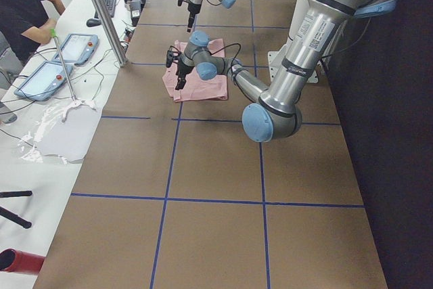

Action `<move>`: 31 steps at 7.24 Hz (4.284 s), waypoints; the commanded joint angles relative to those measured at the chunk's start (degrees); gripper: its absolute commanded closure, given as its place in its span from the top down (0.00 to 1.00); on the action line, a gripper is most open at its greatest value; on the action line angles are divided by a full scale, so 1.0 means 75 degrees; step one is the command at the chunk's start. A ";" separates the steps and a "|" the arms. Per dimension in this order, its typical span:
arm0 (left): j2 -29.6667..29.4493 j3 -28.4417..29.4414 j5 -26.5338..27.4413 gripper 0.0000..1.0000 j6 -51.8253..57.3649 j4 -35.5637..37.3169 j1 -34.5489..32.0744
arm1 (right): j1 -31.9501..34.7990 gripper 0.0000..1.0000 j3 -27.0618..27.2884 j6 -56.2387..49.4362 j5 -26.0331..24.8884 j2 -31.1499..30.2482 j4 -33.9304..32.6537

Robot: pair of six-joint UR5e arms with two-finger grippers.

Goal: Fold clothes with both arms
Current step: 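Release the hem at the collar and raise both grippers, then lower the right gripper to the folded shirt's corner nearest it and grasp, then drag the shirt corner toward the robot with the right gripper while the left gripper lowers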

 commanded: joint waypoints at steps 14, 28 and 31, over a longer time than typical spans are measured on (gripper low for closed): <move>0.0035 -0.0441 0.0033 1.00 -0.0576 0.0052 0.0106 | -0.1670 0.00 0.0624 0.1452 -0.0042 -0.0842 -0.0568; 0.0000 -0.0652 0.0104 1.00 -0.0553 0.0052 0.0142 | -0.4958 0.00 0.4244 0.4531 0.0345 -0.4077 -0.0779; 0.0034 -0.0711 0.0033 1.00 -0.0994 0.0273 0.0665 | -0.4558 1.00 0.4630 0.5038 0.0356 -0.3960 -0.0651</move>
